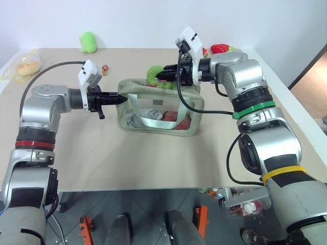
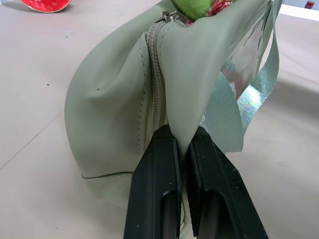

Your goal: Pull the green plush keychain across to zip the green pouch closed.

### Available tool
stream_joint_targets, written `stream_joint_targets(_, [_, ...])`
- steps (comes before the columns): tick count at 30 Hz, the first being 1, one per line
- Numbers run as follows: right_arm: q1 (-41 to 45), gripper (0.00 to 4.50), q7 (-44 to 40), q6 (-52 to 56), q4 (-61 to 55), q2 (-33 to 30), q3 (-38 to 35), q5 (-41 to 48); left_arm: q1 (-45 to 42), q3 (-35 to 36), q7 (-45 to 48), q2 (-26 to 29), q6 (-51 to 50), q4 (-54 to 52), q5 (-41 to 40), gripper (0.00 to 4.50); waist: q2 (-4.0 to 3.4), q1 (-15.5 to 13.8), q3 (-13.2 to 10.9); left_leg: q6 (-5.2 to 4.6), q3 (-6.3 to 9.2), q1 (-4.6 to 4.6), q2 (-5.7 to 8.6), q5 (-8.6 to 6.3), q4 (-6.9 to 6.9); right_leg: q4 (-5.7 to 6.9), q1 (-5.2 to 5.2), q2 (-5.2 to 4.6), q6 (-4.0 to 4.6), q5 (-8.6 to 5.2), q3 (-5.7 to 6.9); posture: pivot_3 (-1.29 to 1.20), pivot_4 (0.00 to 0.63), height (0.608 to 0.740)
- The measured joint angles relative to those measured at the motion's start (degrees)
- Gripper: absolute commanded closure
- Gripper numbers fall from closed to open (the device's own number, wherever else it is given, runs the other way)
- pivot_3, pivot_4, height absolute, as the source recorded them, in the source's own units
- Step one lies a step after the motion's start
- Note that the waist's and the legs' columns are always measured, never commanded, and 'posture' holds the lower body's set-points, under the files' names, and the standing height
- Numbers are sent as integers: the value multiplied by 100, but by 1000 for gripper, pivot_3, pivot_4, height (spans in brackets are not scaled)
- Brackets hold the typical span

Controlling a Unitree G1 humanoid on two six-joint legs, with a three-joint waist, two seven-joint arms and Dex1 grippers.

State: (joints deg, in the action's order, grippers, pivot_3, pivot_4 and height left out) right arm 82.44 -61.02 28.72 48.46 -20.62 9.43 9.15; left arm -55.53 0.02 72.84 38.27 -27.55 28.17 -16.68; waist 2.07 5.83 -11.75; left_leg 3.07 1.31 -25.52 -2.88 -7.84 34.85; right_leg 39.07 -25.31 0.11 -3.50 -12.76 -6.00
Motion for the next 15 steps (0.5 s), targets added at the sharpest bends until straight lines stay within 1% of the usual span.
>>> stream_joint_targets(1, [0, 4445, 15, -15, 0, -4, -31, -1, -1, 0, -1, -3, 5, 9, 0, 4500, 0, 0, 0, 0, 0, 0, 0, 0, 0, 0, 0, 0, 0, 0, 0, 0, 150, 740])
stream_joint_targets(8, [48, 4445, 103, -58, 74, -168, -129, -47, -78, 0, -22, -93, 36, 195, 7, 4500, 0, -12, 0, 1, -1, 0, 3, 0, 1, 0, 2, -4, -1, -1, 1, 0, 150, 740])
stream_joint_targets(13, [78, 4445, -224, -16, -208, -551, -146, -20, -112, -10, -15, -126, 93, 240, 28, 4500, -1, -18, -1, 1, 0, -1, 4, 1, 0, 0, 2, -5, -3, -2, 1, 0, 150, 740])
stream_joint_targets(15, [18, 4445, -470, 28, -660, -901, -146, 6, -117, -13, -3, -138, 94, 244, 29, 4500, -2, -33, -1, 1, 0, -1, 5, 0, -1, -1, 2, -6, -6, -4, 2, 0, 150, 740])
